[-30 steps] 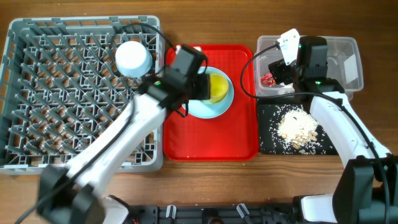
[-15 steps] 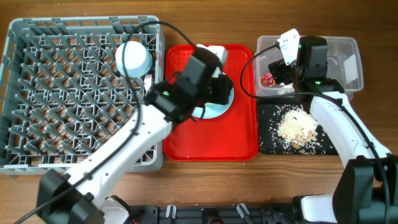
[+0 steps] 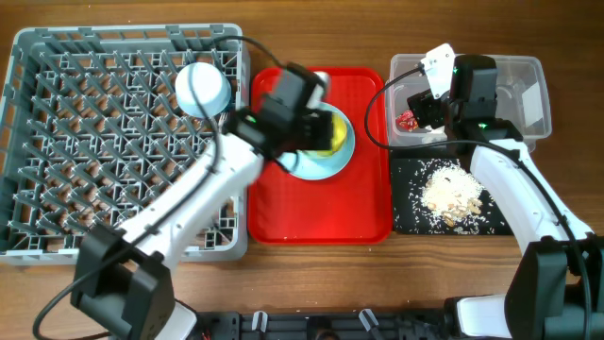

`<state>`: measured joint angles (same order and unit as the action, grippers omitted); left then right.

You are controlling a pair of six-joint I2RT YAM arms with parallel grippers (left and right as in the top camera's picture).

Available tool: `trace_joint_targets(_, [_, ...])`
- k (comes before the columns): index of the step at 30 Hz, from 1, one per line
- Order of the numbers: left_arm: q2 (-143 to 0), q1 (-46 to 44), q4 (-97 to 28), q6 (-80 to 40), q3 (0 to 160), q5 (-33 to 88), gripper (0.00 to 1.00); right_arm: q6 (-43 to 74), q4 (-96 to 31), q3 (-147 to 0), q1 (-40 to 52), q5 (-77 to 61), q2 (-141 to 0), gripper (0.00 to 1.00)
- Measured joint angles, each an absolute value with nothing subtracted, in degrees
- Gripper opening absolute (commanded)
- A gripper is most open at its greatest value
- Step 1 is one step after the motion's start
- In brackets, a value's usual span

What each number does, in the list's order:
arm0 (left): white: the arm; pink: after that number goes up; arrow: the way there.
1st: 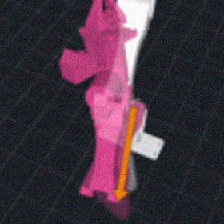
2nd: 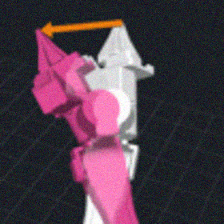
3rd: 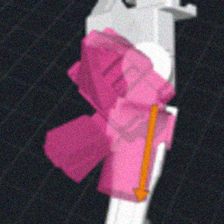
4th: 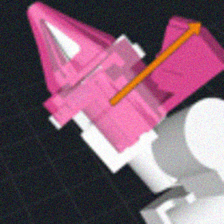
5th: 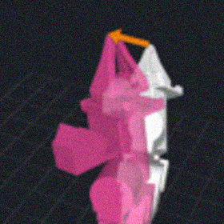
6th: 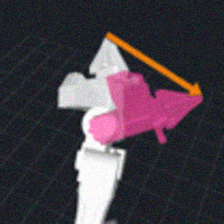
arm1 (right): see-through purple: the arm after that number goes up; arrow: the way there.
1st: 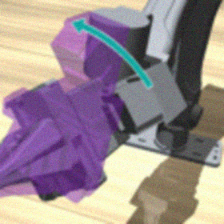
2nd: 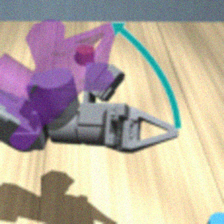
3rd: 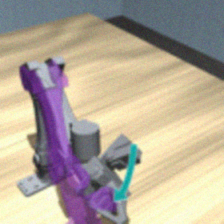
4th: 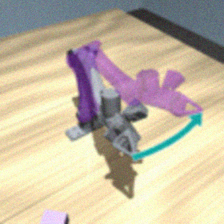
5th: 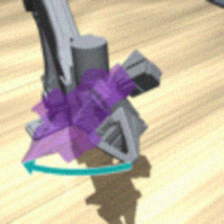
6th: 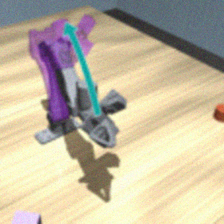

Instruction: Sort waste into correct bins and load items into the dishwasher rack

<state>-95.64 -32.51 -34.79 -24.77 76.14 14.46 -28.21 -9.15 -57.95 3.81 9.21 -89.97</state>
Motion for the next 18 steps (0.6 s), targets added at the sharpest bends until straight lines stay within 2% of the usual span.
trace_joint_targets(3, [-95.68, -28.21, -38.81, -22.96, 78.67, 17.34, 0.14, -28.21, -9.17, -57.95, 3.81, 9.21, -89.95, 1.0])
trace_joint_targets(5, [-95.68, -26.33, -39.77, -21.08, 80.49, 18.74, 0.2, -28.21, -9.17, -57.95, 3.81, 9.21, -89.97, 1.0])
trace_joint_targets(6, [-95.68, -26.15, -39.66, -20.43, 80.93, 18.98, 0.29, -28.21, -9.17, -57.95, 3.81, 9.21, -89.97, 1.0])
trace_joint_targets(7, [-95.68, -26.2, -39.66, -19.79, 81.12, 18.98, 0.31, -28.21, -9.15, -57.95, 3.81, 9.21, -89.97, 1.0])
trace_joint_targets(8, [-95.68, -26.39, -39.66, -19.35, 81.23, 18.9, 0.3, -28.21, -9.17, -57.95, 3.81, 9.21, -89.97, 1.0])
trace_joint_targets(10, [-95.77, -27.35, -39.24, -18.65, 81.28, 17.3, 0.2, -28.21, -9.17, -57.95, 3.81, 9.21, -89.97, 1.0])
trace_joint_targets(13, [-96.51, -29.32, -37.28, -18.11, 81.3, 15.59, 0.16, -28.21, -9.17, -57.95, 3.81, 9.21, -89.97, 1.0])
trace_joint_targets(15, [-97.97, -31.14, -35.59, -17.8, 81.41, 14.06, 0.19, -28.21, -9.17, -57.95, 3.81, 9.21, -89.97, 1.0])
trace_joint_targets(16, [-98.74, -31.79, -34.96, -17.76, 81.41, 13.43, 0.26, -28.21, -9.17, -57.95, 3.81, 9.21, -89.95, 1.0])
trace_joint_targets(18, [-101.78, -33.39, -33.74, -17.34, 81.41, 12.4, 0.27, -28.21, -9.17, -57.95, 3.81, 9.21, -89.97, 1.0])
